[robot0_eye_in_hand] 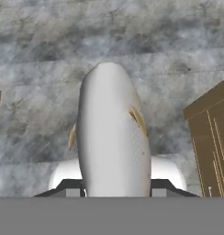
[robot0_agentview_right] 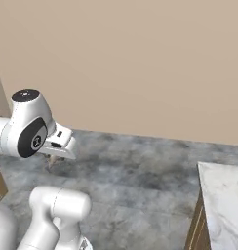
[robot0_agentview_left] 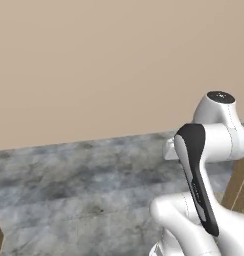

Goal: Gather the mushroom and bell pepper from the fridge and place them on a tray on the dining counter. Then gather the fishs from the fridge and place them on the other tray.

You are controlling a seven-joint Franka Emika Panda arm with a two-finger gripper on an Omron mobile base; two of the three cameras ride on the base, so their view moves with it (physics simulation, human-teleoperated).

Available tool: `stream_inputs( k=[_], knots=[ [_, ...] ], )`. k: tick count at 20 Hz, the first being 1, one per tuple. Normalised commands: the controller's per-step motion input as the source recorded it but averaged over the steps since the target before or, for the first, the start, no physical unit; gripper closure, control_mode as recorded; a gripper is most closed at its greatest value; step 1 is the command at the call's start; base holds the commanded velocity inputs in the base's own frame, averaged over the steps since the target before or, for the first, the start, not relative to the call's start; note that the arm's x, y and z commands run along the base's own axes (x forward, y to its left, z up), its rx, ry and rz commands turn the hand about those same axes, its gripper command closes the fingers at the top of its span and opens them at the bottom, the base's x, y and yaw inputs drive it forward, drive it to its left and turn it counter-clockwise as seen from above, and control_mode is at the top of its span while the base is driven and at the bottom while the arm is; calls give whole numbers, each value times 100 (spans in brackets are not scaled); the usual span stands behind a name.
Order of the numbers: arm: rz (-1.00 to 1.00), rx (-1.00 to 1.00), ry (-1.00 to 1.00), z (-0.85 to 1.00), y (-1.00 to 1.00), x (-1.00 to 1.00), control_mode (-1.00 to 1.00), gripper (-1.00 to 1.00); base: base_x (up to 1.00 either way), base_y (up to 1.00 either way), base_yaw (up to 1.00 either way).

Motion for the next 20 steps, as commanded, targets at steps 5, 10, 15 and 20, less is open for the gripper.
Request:
stream_inputs(
  k=[5, 10, 15, 20],
  knots=[
    [0, 0, 0, 0, 0, 0, 100, 100, 100, 34, 0],
    [0, 0, 0, 0, 0, 0, 100, 100, 100, 19, -3],
    [0, 0, 0, 0, 0, 0, 100, 100, 100, 23, -15],
    [0, 0, 0, 0, 0, 0, 100, 100, 55, 28, -67]
  ],
)
